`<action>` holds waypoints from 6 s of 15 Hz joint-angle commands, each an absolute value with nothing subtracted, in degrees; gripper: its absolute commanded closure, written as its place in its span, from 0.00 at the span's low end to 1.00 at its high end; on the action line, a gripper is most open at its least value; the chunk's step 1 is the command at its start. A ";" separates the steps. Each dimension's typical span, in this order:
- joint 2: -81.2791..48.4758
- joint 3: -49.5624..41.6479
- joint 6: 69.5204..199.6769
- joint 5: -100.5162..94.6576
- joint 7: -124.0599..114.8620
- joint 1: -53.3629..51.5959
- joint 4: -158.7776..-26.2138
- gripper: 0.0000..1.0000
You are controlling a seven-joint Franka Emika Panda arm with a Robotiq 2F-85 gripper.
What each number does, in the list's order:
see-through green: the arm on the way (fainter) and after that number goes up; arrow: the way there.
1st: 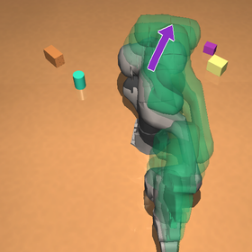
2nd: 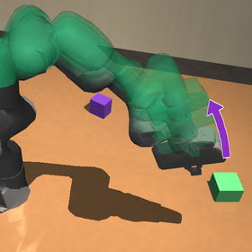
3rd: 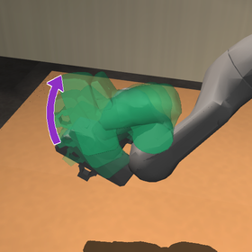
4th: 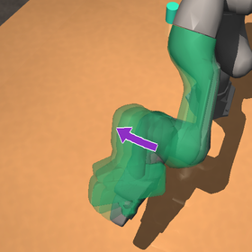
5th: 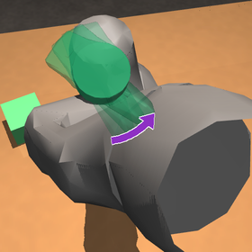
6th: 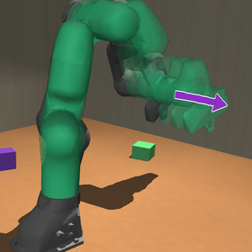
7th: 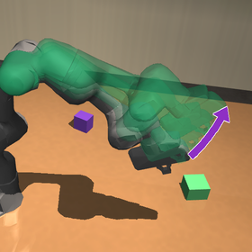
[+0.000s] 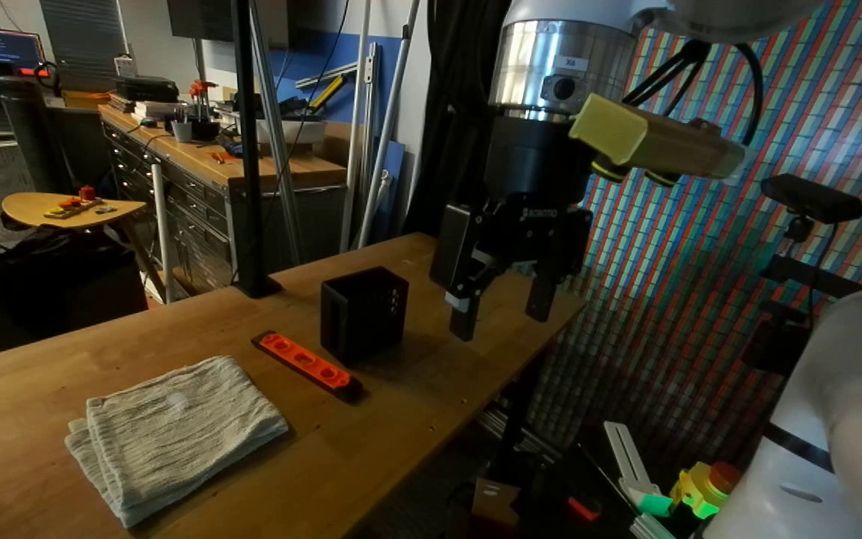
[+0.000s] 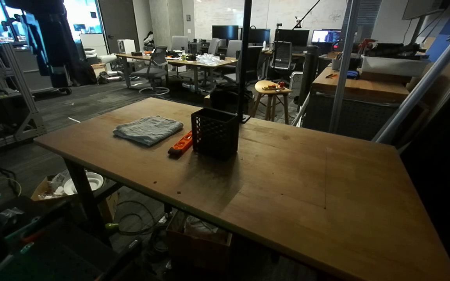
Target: Put the white towel in the black box
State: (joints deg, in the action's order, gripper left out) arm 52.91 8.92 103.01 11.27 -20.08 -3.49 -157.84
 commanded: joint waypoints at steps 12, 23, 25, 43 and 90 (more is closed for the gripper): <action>30.46 16.87 115.26 8.94 -18.45 -4.85 -143.82 0.00; -0.82 18.82 128.31 -13.01 -13.43 -8.05 -124.01 0.00; -4.70 17.47 129.02 -16.08 -11.26 -8.85 -120.66 0.00; -31.54 13.33 145.25 -9.59 7.49 -11.27 -107.42 0.00; -4.69 3.64 136.06 -27.04 -24.91 -13.27 -124.89 0.99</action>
State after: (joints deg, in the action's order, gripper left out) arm -7.09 4.14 139.39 -24.36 -19.09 -14.42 -125.34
